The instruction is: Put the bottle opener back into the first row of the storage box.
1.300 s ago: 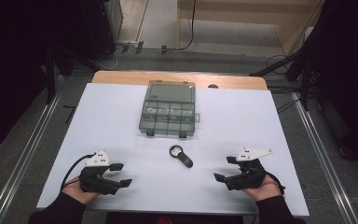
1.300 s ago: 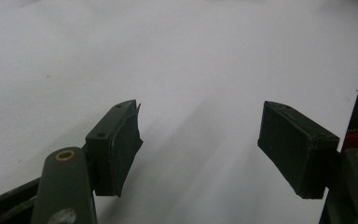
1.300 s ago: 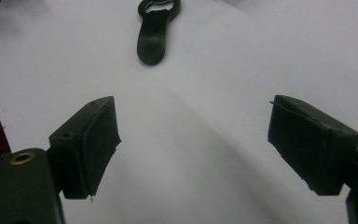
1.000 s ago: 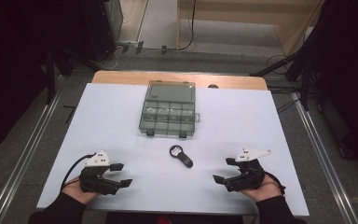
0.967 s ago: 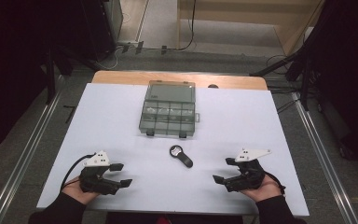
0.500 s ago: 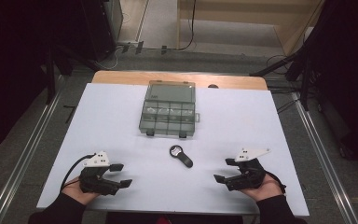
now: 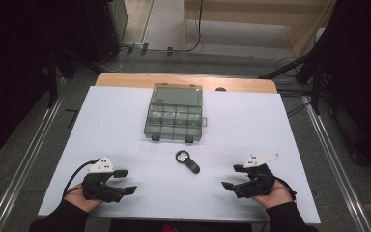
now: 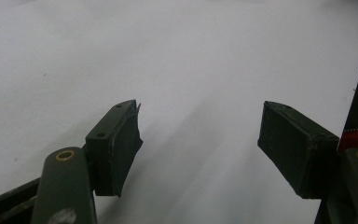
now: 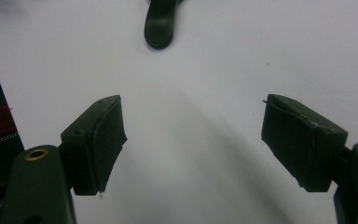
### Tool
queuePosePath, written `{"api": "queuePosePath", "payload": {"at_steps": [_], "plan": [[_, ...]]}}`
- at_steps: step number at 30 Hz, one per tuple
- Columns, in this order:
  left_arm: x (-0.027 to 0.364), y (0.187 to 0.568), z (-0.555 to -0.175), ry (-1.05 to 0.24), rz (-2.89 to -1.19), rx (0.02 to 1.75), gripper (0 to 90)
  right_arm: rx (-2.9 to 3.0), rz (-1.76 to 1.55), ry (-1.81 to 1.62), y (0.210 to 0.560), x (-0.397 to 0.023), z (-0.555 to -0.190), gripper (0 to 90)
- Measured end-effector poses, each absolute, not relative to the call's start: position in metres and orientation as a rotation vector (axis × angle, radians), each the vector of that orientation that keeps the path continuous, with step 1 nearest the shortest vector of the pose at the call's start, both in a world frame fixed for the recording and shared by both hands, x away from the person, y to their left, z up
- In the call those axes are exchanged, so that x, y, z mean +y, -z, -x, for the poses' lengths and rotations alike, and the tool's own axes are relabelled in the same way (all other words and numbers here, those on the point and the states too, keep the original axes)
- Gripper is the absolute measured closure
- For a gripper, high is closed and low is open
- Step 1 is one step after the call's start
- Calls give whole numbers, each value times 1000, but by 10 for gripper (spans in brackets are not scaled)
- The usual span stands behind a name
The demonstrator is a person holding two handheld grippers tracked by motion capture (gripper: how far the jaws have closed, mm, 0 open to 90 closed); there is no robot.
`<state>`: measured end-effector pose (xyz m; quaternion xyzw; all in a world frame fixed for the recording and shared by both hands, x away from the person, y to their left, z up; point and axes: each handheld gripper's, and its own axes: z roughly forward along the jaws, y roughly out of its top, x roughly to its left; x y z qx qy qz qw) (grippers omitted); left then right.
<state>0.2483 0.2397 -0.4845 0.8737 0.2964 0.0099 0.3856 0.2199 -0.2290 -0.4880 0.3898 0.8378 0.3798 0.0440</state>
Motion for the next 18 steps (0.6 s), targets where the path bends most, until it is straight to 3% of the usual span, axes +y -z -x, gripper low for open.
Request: {"api": "queuePosePath", "payload": {"at_steps": [18], "plan": [[240, 485, -248, -25, -2224, 759, 287, 2566, -1204, -1148, 490, -231, -221, 223]]}}
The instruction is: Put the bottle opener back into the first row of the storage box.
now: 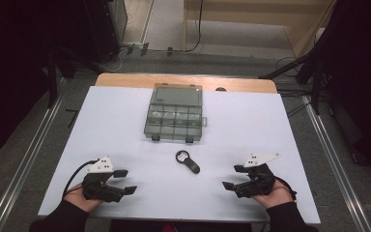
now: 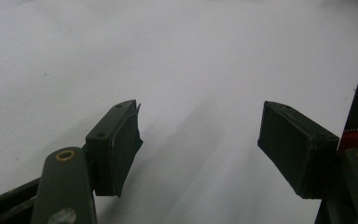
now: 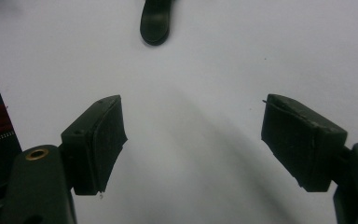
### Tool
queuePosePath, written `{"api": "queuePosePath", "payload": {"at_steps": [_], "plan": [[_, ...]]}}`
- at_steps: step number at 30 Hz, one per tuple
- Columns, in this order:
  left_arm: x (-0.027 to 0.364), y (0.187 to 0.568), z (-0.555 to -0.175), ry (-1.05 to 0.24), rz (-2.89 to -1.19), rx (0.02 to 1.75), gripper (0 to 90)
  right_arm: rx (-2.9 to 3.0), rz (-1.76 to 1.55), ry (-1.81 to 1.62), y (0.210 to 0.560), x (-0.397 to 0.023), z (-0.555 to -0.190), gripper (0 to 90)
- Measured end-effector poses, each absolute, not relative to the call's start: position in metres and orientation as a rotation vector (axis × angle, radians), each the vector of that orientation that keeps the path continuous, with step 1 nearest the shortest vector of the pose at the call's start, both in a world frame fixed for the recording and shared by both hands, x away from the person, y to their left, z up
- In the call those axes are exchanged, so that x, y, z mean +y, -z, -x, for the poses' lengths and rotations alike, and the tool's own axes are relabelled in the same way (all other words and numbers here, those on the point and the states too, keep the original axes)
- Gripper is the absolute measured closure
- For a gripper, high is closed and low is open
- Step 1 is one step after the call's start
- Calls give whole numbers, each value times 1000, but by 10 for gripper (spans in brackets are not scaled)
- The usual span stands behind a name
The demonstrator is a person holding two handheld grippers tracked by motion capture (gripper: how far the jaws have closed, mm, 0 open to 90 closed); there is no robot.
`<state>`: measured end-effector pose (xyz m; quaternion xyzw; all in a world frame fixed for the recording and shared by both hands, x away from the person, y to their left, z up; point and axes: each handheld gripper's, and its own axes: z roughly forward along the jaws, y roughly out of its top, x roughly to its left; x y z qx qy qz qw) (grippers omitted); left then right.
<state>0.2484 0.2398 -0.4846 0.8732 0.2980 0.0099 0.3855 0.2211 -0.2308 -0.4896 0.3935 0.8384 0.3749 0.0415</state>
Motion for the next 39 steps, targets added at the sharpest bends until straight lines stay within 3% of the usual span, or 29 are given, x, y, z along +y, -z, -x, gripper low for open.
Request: {"api": "queuePosePath", "payload": {"at_steps": [22, 39], "plan": [[240, 485, -249, -23, -2222, 763, 287, 2423, -1356, -1160, 491, -217, -234, 221], [240, 485, -249, -29, -2224, 762, 287, 2429, -1291, -1163, 490, -197, -248, 214]]}}
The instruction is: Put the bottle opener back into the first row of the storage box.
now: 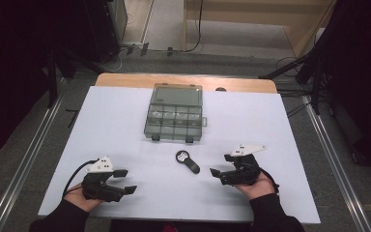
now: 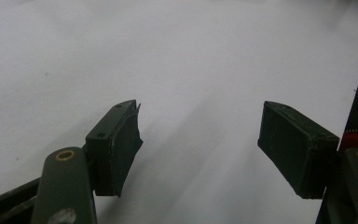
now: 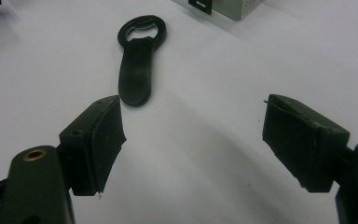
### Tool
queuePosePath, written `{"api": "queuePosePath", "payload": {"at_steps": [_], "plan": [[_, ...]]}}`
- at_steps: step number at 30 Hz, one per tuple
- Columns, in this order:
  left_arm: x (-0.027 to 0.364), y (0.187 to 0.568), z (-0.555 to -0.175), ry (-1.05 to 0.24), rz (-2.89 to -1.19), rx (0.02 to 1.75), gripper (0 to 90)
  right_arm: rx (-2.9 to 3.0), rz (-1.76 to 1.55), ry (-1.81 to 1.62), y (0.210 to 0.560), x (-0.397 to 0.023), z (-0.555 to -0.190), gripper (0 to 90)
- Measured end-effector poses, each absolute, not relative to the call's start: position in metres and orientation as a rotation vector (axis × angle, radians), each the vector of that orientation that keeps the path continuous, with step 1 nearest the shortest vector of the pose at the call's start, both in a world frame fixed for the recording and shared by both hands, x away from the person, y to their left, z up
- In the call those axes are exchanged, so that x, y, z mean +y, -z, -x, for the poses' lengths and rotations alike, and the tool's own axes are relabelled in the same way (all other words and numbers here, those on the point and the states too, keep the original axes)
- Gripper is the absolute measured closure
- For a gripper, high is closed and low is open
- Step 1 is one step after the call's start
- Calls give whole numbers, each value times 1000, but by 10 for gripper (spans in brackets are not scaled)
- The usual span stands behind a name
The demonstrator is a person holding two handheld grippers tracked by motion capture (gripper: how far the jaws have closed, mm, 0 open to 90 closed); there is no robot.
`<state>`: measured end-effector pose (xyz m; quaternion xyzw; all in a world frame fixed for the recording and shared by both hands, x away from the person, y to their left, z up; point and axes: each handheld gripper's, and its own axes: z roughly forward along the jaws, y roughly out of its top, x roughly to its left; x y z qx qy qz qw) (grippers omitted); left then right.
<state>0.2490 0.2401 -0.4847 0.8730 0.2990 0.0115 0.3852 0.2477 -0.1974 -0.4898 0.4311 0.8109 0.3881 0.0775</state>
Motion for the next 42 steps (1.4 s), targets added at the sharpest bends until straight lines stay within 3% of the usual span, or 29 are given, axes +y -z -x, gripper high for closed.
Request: {"api": "queuePosePath", "payload": {"at_steps": [42], "plan": [[241, 484, -248, -28, -2211, 765, 287, 2535, -1222, -1070, 487, -127, -299, 247]]}}
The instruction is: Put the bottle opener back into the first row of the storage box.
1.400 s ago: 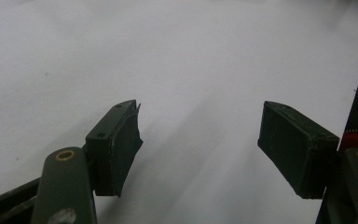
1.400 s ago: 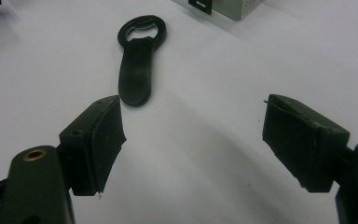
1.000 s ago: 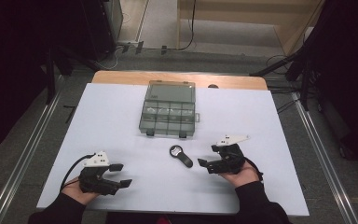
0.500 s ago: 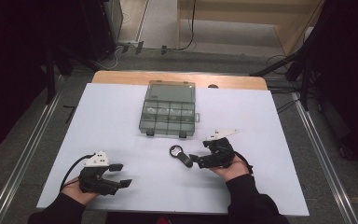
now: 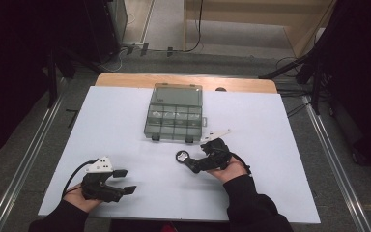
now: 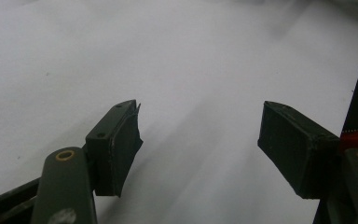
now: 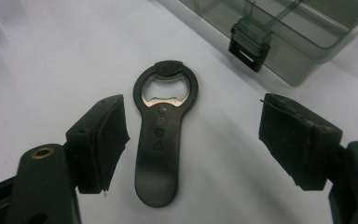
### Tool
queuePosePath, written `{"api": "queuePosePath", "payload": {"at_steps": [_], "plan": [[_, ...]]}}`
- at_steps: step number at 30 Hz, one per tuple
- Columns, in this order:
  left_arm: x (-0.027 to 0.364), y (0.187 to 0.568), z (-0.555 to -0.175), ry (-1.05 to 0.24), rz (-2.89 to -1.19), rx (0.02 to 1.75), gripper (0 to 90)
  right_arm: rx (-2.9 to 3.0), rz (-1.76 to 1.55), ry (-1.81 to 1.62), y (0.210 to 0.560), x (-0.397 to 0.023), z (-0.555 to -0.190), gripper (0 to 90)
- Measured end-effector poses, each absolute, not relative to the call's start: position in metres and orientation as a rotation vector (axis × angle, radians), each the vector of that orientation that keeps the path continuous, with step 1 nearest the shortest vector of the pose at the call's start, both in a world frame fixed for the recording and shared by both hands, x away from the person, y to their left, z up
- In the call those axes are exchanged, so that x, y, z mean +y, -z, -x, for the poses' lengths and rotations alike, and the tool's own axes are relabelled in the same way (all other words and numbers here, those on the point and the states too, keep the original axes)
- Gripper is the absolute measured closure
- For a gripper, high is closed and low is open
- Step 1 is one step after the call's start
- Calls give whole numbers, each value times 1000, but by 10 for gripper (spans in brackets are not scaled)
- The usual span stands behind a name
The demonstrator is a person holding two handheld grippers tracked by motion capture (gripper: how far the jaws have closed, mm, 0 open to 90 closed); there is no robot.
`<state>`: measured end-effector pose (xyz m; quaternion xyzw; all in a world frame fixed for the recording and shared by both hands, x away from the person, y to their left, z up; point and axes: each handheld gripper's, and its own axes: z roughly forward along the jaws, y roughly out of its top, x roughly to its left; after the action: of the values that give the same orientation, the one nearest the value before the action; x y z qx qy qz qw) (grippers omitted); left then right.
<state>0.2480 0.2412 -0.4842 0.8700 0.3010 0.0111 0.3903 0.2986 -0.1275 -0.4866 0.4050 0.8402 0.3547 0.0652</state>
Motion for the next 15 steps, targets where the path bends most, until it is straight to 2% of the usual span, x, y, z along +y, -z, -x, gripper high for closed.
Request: {"api": "queuePosePath", "payload": {"at_steps": [11, 15], "plan": [[242, 484, -248, -27, -2213, 763, 287, 2648, -1232, -951, 487, -110, -305, 279], [242, 484, -248, -30, -2209, 766, 287, 2676, -1208, -853, 488, -102, -306, 334]]}}
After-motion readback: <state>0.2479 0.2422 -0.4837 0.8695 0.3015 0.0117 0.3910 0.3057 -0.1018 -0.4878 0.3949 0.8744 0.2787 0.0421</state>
